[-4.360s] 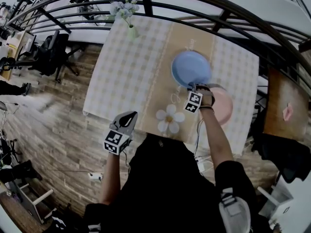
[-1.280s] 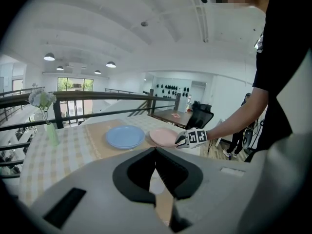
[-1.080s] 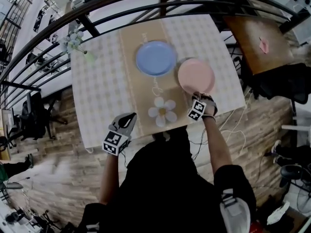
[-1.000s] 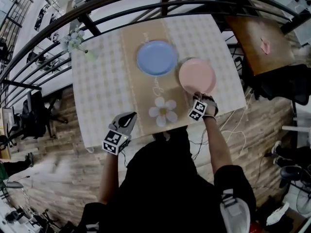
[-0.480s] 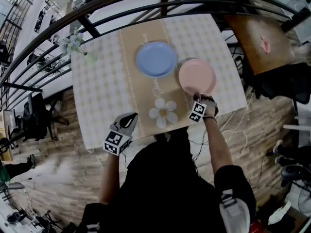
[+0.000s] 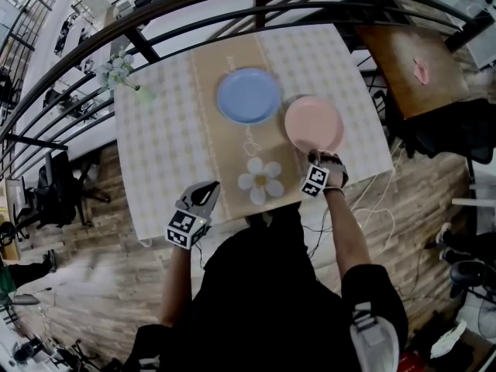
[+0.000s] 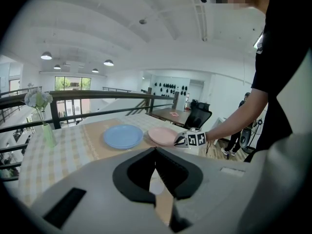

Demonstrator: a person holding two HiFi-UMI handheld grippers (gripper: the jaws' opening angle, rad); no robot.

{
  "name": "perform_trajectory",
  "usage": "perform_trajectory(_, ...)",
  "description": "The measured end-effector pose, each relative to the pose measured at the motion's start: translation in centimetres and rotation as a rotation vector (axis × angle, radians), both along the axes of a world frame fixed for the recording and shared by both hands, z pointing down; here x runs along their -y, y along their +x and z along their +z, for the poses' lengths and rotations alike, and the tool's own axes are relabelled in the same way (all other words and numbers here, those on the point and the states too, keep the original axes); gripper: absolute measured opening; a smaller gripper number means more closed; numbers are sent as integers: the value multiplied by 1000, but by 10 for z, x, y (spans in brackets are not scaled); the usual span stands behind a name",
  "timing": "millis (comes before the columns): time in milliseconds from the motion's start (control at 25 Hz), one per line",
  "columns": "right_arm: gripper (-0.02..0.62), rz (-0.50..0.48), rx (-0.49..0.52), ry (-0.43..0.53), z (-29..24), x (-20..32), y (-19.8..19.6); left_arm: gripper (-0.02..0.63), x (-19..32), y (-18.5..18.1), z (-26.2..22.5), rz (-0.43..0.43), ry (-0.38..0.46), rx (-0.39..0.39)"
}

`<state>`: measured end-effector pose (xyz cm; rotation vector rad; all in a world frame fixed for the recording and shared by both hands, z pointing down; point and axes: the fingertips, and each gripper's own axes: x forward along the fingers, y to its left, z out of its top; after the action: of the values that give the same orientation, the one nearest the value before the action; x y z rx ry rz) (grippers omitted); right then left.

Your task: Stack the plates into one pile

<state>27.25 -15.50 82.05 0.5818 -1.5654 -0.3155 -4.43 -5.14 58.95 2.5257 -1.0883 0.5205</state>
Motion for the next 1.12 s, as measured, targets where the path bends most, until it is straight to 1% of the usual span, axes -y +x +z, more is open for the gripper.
perform_trajectory(320, 18, 34, -9, 20, -7, -3, 4, 2, -1, -5, -3, 4, 13, -8)
perform_trajectory(640, 18, 48, -26, 29, -19, -9, 23, 2, 2, 5, -5, 8, 15, -23)
perform_trajectory(920, 20, 31, -50, 19, -22, -10, 39, 2, 2, 18, -10, -10, 24, -41)
perform_trajectory(1120, 20, 7, -46, 15, -27, 3, 38, 2, 4, 19, -11, -38, 22, -34)
